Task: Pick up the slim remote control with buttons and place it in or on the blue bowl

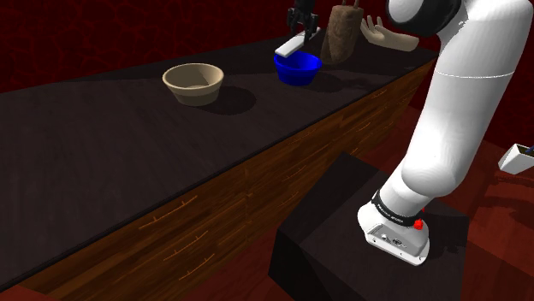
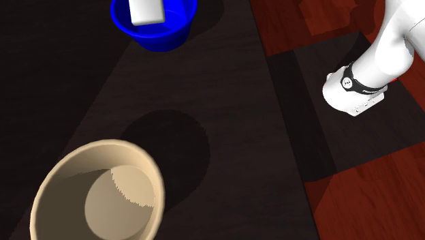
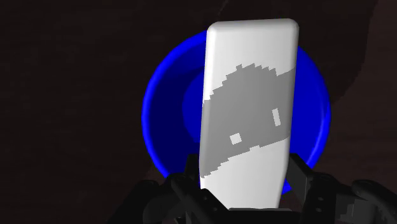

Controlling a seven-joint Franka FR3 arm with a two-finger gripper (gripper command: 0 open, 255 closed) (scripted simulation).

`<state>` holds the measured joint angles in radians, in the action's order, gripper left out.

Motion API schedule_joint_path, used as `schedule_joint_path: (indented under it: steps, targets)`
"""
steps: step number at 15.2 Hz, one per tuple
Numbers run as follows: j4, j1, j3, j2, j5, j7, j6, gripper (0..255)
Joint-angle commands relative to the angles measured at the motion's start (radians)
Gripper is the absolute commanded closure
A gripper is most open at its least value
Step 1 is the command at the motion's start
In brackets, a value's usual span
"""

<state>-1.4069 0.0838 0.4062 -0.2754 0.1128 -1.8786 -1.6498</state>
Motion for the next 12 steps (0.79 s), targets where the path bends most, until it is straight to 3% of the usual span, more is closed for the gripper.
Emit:
schedule_joint_path:
  steps: [1,12]
  targets:
    - [0.008,0.018,0.008,-0.006,0.004,-0.026,0.002,255]
    - [-0.154,0.006,0.004,0.004,0.003,-0.029,-0.150,255]
